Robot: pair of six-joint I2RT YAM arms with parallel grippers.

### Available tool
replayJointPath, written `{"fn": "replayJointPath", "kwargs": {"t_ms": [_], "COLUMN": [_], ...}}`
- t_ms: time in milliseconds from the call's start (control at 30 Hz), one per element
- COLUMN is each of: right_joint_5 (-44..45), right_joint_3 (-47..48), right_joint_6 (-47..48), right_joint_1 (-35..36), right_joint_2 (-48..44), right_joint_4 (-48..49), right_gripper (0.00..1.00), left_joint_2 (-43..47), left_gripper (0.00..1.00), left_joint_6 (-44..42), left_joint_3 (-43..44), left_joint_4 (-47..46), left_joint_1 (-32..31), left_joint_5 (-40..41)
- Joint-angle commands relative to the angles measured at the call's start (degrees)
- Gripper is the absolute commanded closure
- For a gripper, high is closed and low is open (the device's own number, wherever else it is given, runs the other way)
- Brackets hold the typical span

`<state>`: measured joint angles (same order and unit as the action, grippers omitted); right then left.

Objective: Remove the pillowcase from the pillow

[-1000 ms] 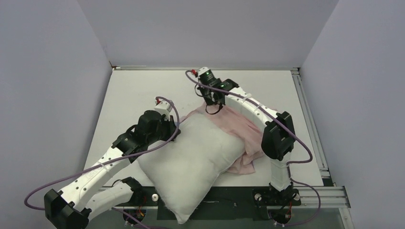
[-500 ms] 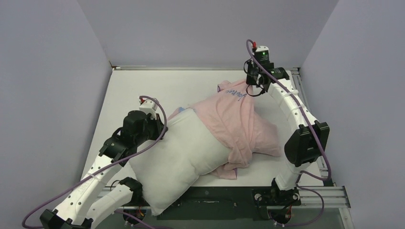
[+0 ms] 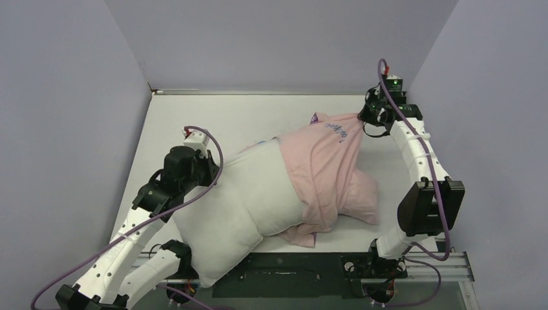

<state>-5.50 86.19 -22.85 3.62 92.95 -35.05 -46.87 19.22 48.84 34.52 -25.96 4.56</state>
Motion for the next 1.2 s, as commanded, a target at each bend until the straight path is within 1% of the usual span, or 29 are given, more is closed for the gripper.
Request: {"fn": "replayJointPath", "kwargs": {"t_ms": [0, 100, 200, 267, 333, 367, 400, 433, 500, 533, 567, 600, 667, 767, 900, 967, 1067, 1100, 1167], "right_joint_5": [10.1, 8.0, 1.8, -2.5, -3.5, -3.5, -3.5, -3.6, -3.6, -3.5, -3.3, -3.0, -2.7, -2.2, -1.2, -0.3, 0.1, 0.0, -0.2], "right_joint_3": [0.8, 0.0, 0.1, -0.7, -1.5, -1.8, -2.0, -2.0, -2.6, -3.3, -4.3, -5.7, -8.6, -12.3, -17.4, -20.2, -24.7, -26.0, -28.1], "right_joint_6": [-1.8, -3.7, -5.1, -5.7, -5.8, -5.6, -5.4, -5.3, -5.3, -5.5, -5.9, -6.1, -6.5, -6.1, -5.5, -5.4, -5.3, -5.1, -4.8], "right_joint_1": [-8.4, -9.2, -8.9, -7.5, -5.0, -3.4, -1.2, 0.0, 1.7, 2.4, 3.0, 3.5, 4.4, 6.1, 8.5, 9.4, 10.0, 10.1, 10.2], "right_joint_2": [-5.6, -5.9, -4.4, -3.6, -3.2, -3.1, -3.0, -3.0, -3.5, -4.1, -5.3, -6.4, -9.5, -13.5, -18.3, -20.8, -24.7, -26.2, -28.2], "right_joint_4": [8.4, 10.5, 11.9, 13.6, 14.6, 14.9, 14.9, 14.7, 14.3, 14.3, 14.4, 14.8, 15.8, 15.7, 14.2, 13.6, 12.9, 12.7, 12.0], "right_gripper": [0.95, 0.95, 0.95, 0.94, 0.9, 0.87, 0.84, 0.78, 0.68, 0.66, 0.65, 0.64, 0.59, 0.49, 0.34, 0.27, 0.16, 0.13, 0.08], "left_joint_2": [0.1, -0.8, -2.2, -3.2, -4.2, -4.9, -5.6, -6.2, -6.8, -6.8, -6.6, -6.3, -5.1, -3.7, -4.7, -6.4, -10.5, -12.2, -16.5], "left_gripper": [1.0, 1.0, 1.0, 1.0, 1.0, 0.97, 0.91, 0.86, 0.77, 0.74, 0.65, 0.59, 0.52, 0.43, 0.36, 0.34, 0.32, 0.29, 0.26], "left_joint_6": [-4.1, -4.7, -5.6, -6.1, -6.5, -6.5, -6.5, -6.6, -7.1, -7.4, -7.6, -7.9, -8.3, -8.4, -6.8, -6.3, -6.5, -6.7, -6.9], "left_joint_3": [4.2, 5.1, 5.4, 5.4, 5.9, 6.4, 7.2, 8.0, 9.6, 10.3, 10.9, 11.5, 12.0, 12.8, 14.1, 14.6, 15.8, 16.5, 18.5], "left_joint_4": [5.3, 4.4, 2.3, 0.3, -1.6, -2.0, -2.1, -2.0, -1.3, -1.1, -0.8, -0.7, -0.7, -1.0, -0.7, -0.8, -0.7, -0.5, 0.9], "left_joint_1": [5.8, 8.8, 11.9, 12.0, 12.0, 12.0, 11.9, 11.8, 11.4, 10.7, 9.9, 8.5, 4.6, -2.8, -11.6, -16.0, -23.0, -25.2, -29.1], "left_joint_5": [13.3, 13.3, 12.9, 12.0, 9.3, 7.7, 6.5, 5.5, 4.3, 4.2, 4.1, 4.2, 5.6, 8.5, 11.1, 13.5, 18.4, 20.1, 24.1]}}
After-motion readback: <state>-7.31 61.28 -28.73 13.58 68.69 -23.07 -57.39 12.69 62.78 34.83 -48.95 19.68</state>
